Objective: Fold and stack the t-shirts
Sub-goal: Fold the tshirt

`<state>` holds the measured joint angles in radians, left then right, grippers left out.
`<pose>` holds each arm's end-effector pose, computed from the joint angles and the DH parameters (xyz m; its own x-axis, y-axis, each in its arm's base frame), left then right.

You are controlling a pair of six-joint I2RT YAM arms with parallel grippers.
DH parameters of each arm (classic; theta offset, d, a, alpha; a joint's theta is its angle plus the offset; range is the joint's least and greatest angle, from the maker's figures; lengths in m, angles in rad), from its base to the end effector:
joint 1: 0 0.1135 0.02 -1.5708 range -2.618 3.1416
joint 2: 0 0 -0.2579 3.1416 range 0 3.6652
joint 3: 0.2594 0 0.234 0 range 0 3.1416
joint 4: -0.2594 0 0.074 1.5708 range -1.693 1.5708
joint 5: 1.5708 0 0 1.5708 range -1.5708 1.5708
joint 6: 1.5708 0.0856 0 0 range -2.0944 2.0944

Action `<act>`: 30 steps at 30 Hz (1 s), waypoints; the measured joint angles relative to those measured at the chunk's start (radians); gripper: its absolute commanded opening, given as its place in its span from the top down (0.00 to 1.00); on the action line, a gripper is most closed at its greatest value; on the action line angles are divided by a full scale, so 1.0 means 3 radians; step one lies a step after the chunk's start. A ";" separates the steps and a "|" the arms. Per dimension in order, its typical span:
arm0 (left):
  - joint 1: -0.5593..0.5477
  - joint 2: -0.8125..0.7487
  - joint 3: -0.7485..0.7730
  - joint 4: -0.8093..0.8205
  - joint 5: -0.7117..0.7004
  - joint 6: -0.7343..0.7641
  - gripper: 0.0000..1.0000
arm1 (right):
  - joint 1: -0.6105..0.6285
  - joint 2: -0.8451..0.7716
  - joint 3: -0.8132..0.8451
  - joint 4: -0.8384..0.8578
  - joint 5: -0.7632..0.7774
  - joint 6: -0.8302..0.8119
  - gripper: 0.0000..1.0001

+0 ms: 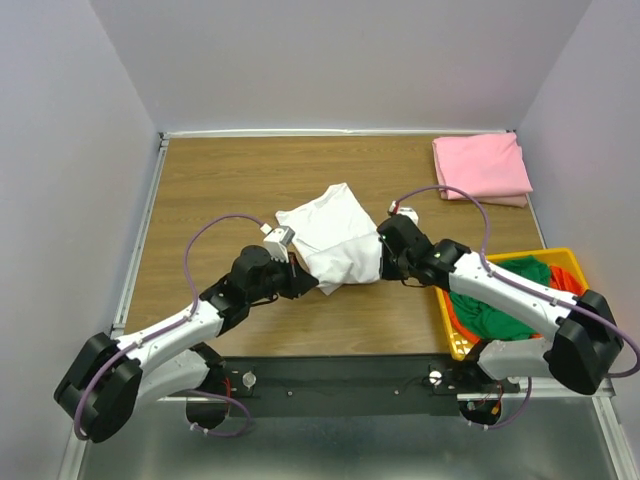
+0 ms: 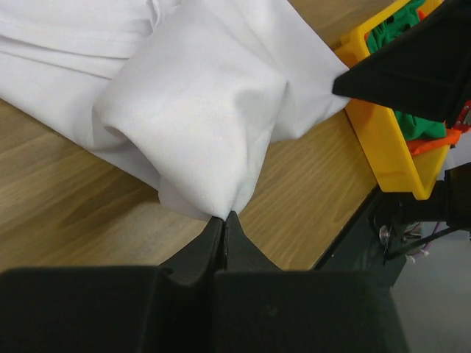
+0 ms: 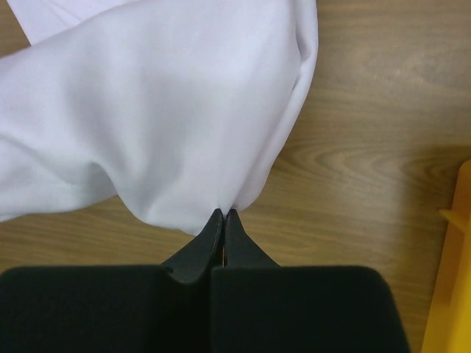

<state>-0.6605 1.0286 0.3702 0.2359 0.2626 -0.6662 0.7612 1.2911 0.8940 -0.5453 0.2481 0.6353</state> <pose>0.1802 -0.1681 0.1793 -0.7363 -0.1837 -0.6513 0.4127 0.6408 -0.6473 0.2121 0.1730 0.2023 -0.8062 0.0264 -0.5910 -0.1065 0.9762 0.1889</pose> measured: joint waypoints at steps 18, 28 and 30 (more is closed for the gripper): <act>-0.0687 -0.0623 -0.0159 -0.0727 -0.0084 -0.0258 1.00 | 0.1006 -0.0659 -0.0294 -0.0828 0.0111 0.1139 1.00; -0.1197 -0.1096 -0.0253 -0.1198 -0.0352 -0.0805 1.00 | 0.1364 -0.0992 -0.0314 -0.1455 0.0238 0.1765 1.00; -0.1249 -0.1199 -0.0266 -0.1261 -0.0379 -0.0893 1.00 | 0.1400 -0.1015 -0.0320 -0.1535 0.0248 0.1844 1.00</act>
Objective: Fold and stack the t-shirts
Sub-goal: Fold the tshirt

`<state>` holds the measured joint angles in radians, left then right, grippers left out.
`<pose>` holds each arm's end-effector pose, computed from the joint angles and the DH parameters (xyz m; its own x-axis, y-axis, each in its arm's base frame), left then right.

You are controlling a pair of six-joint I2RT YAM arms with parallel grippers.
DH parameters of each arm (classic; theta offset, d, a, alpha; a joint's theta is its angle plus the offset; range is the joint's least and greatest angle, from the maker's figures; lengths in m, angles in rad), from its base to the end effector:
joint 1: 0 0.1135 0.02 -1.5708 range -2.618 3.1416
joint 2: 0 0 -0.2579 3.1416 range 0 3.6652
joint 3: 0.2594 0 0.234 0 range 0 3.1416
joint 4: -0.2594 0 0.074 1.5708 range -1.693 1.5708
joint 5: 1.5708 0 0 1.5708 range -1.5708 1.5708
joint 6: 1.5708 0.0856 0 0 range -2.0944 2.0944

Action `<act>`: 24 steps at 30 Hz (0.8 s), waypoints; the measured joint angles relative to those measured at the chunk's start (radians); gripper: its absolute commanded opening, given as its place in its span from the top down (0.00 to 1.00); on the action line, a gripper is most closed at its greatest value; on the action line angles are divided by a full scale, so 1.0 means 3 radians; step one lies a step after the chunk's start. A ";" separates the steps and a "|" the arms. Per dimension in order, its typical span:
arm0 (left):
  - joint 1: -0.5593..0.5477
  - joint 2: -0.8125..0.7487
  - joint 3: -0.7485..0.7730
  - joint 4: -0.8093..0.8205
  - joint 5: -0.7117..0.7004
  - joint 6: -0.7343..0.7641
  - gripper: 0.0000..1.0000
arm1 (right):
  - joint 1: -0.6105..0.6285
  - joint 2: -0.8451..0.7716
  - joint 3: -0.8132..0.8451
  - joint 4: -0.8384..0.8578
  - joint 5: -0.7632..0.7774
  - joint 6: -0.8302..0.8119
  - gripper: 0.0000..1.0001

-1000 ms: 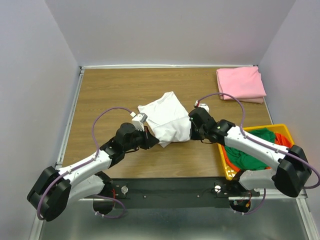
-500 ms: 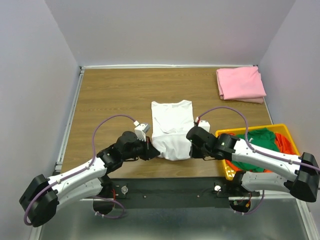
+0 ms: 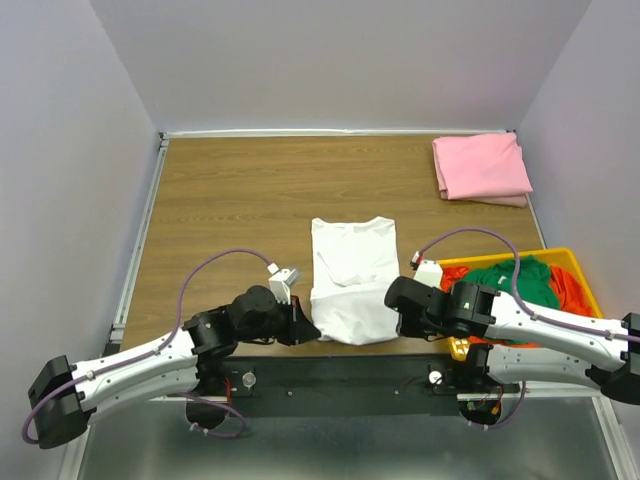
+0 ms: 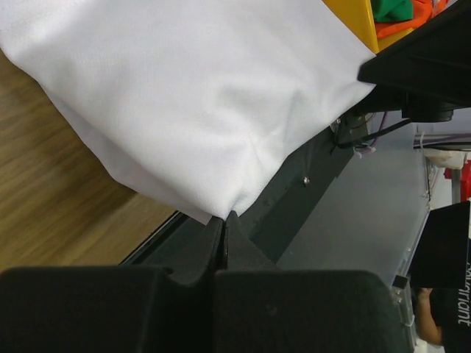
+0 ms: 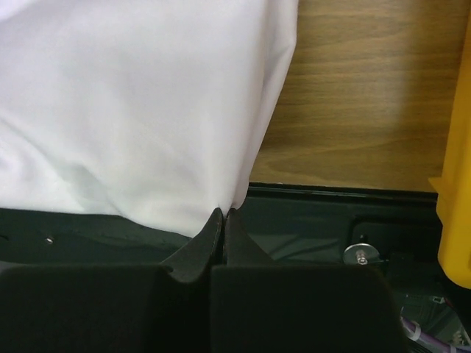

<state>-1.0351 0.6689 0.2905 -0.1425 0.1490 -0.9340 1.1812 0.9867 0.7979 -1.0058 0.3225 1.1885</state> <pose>0.0848 -0.1678 0.1667 -0.8876 -0.0624 -0.4564 0.3405 0.5784 -0.7413 0.0890 0.1453 0.2008 -0.9048 0.1132 -0.4106 0.0170 0.9728 0.2309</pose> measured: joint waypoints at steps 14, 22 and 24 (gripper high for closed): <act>-0.0357 0.0074 0.0014 -0.0230 -0.0169 -0.0285 1.00 | 0.0037 -0.0263 -0.0121 -0.0295 0.0057 0.0275 1.00; -0.0360 0.0160 0.0211 -0.0062 -0.0661 -0.0345 1.00 | 0.0037 -0.0230 0.0132 -0.0367 0.0417 0.0273 1.00; -0.0357 0.0170 0.0258 -0.0053 -0.0777 -0.0347 1.00 | 0.0037 -0.0195 0.0211 -0.0387 0.0539 0.0259 1.00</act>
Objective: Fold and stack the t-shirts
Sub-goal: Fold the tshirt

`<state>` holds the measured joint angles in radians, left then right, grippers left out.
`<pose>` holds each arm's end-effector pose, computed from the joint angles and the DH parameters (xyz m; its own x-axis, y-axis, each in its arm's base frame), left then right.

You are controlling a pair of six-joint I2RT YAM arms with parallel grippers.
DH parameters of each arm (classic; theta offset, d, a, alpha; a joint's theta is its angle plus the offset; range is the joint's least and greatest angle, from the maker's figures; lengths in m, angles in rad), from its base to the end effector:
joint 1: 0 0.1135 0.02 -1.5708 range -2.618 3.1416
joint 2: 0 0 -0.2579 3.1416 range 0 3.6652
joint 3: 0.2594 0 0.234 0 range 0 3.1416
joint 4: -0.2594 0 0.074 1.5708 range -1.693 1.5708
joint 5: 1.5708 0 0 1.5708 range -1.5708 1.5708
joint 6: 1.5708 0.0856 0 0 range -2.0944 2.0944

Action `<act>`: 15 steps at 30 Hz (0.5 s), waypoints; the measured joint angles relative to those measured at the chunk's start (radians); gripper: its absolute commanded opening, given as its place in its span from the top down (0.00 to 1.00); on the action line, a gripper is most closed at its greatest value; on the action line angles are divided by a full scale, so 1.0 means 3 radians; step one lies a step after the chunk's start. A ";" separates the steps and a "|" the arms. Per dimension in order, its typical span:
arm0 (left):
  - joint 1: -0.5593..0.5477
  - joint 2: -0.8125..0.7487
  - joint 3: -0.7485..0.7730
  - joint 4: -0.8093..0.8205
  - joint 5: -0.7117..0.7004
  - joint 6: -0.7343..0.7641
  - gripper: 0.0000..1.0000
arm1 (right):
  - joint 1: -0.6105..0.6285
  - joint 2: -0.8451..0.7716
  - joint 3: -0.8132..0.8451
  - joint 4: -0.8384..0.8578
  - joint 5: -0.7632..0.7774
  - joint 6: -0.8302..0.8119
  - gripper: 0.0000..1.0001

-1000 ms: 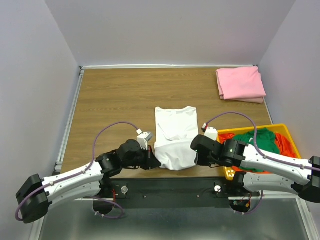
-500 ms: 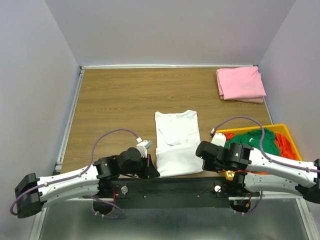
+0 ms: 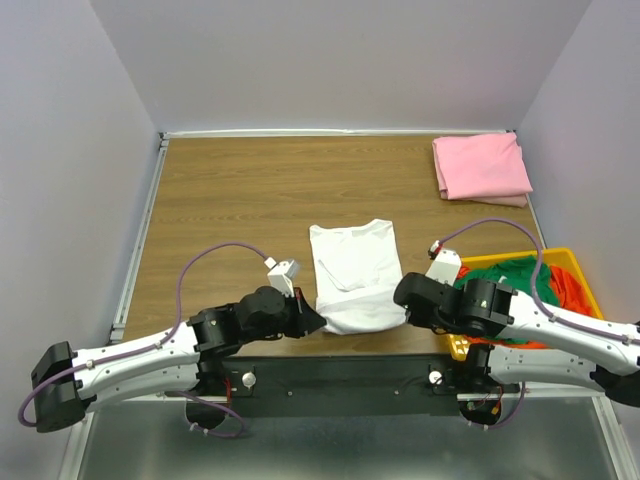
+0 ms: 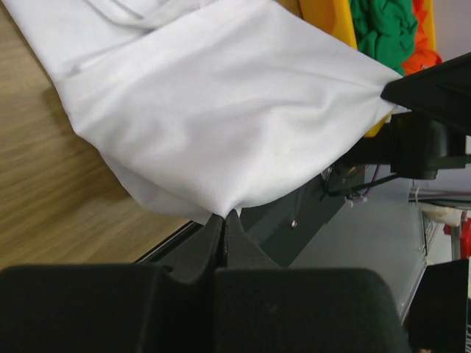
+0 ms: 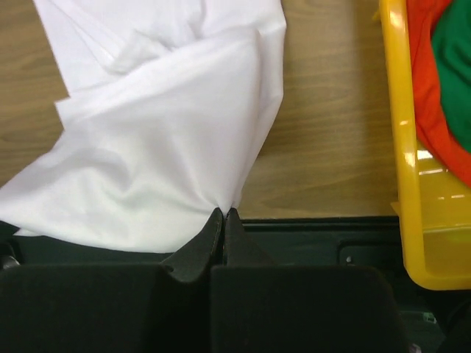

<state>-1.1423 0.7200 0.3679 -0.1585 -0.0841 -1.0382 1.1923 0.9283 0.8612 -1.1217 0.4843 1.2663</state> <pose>0.0888 -0.1772 0.1840 -0.8577 -0.1884 -0.4784 0.2699 0.6270 -0.7308 0.0928 0.1256 0.2257 -0.8261 0.2073 -0.5239 0.0998 0.9690 0.2261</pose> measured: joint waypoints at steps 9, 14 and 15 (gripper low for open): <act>0.0387 0.0131 0.0261 0.0273 -0.0182 0.0205 1.00 | -0.0004 0.0315 0.0618 -0.0018 0.0706 -0.0201 1.00; 0.0792 0.0318 0.0263 0.0453 -0.0024 0.0432 1.00 | -0.0243 0.0563 0.0744 0.0061 0.0866 -0.0511 1.00; 0.0867 0.0383 0.0264 0.0521 0.0018 0.0478 1.00 | -0.0398 0.0596 0.0741 0.0154 0.0842 -0.0649 1.00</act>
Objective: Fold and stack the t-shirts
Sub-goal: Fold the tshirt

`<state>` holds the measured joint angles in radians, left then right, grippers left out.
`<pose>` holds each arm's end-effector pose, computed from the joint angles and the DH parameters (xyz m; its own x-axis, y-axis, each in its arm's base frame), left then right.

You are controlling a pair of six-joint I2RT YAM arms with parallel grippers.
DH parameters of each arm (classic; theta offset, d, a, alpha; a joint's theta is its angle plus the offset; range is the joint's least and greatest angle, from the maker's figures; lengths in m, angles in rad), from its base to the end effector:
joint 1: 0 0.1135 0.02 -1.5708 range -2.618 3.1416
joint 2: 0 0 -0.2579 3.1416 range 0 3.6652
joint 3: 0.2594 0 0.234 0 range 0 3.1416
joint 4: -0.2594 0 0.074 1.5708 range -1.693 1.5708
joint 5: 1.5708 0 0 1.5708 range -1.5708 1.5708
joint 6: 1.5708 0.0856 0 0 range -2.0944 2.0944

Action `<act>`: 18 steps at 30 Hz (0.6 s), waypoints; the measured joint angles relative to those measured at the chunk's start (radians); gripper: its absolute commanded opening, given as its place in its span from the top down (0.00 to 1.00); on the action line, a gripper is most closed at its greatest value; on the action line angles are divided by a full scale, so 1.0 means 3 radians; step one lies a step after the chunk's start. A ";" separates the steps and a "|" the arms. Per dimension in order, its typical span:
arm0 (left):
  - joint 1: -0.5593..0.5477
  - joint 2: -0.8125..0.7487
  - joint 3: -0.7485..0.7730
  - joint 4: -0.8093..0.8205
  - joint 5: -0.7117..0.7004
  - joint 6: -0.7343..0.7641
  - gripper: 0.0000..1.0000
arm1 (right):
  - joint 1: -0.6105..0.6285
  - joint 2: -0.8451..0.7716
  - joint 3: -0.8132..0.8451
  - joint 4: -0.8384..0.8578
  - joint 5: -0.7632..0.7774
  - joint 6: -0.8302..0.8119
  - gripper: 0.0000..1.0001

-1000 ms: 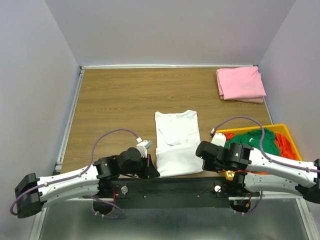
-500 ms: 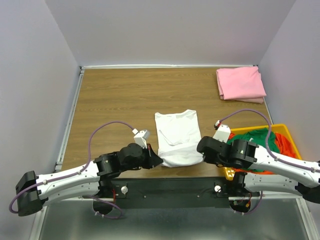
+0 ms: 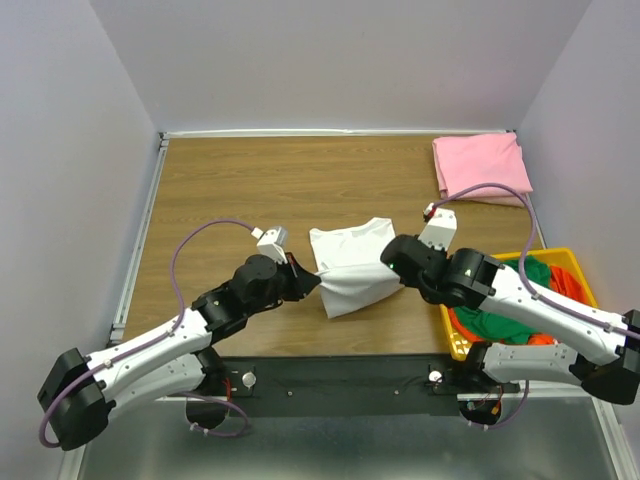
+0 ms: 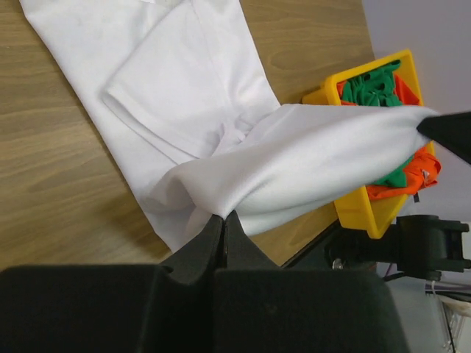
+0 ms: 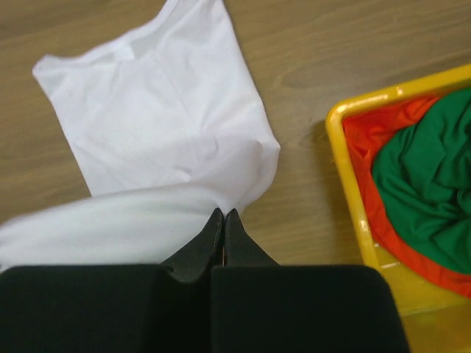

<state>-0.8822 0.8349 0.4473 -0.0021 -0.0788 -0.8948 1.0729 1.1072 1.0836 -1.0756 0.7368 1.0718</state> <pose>0.1490 -0.1705 0.2142 -0.7154 -0.3545 -0.6021 0.2643 0.6604 -0.7029 0.1435 0.1435 0.2764 -0.6469 0.1715 -0.7430 0.1320 0.9849 0.1125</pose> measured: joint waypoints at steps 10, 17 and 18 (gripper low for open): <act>0.0413 0.0507 0.0043 0.0445 0.0416 0.0312 1.00 | -0.0904 0.0366 -0.0019 0.0912 -0.0333 -0.0975 1.00; 0.0722 0.0788 0.0102 0.0706 0.0646 0.0451 1.00 | -0.1275 0.0730 -0.0018 0.1358 -0.0572 -0.1389 1.00; 0.0763 0.0835 0.0109 0.0739 0.0674 0.0467 1.00 | -0.1331 0.0804 -0.0003 0.1432 -0.0623 -0.1466 1.00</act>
<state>-0.6533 1.0855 0.4801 0.2195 0.1234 -0.7547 0.6735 1.3483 1.0828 -0.6460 0.5499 0.6319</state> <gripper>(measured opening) 0.008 0.008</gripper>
